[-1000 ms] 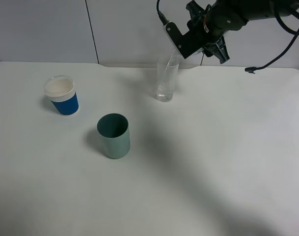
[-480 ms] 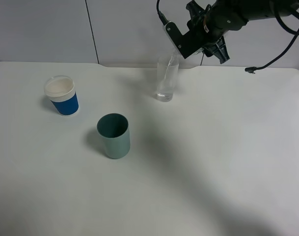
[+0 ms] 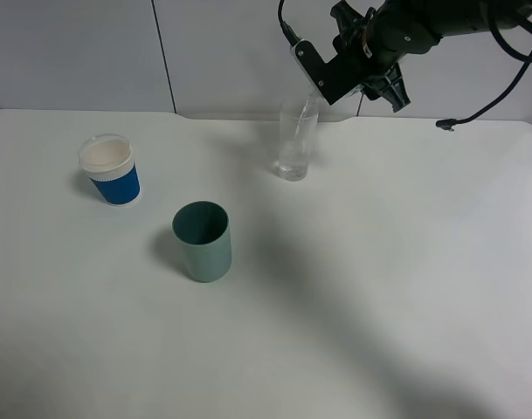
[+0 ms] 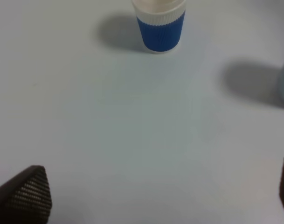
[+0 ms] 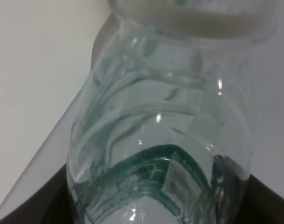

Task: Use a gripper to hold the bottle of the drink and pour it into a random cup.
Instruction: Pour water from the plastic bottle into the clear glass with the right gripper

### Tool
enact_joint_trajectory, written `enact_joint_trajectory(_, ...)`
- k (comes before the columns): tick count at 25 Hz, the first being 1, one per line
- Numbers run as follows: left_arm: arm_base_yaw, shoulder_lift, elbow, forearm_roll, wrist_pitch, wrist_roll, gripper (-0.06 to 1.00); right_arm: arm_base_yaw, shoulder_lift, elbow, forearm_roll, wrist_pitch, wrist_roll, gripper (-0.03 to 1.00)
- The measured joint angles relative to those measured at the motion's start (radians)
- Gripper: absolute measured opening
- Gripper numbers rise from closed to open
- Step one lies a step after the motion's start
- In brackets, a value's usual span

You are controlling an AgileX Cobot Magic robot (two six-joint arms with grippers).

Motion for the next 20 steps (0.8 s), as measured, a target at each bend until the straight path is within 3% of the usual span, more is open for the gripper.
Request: enact_joint_trajectory(20,0.000,0.000,0.000,0.000,0.000,0.000,0.99,0.005,0.000,0.000,-0.059,-0.007,-0.001,0.56)
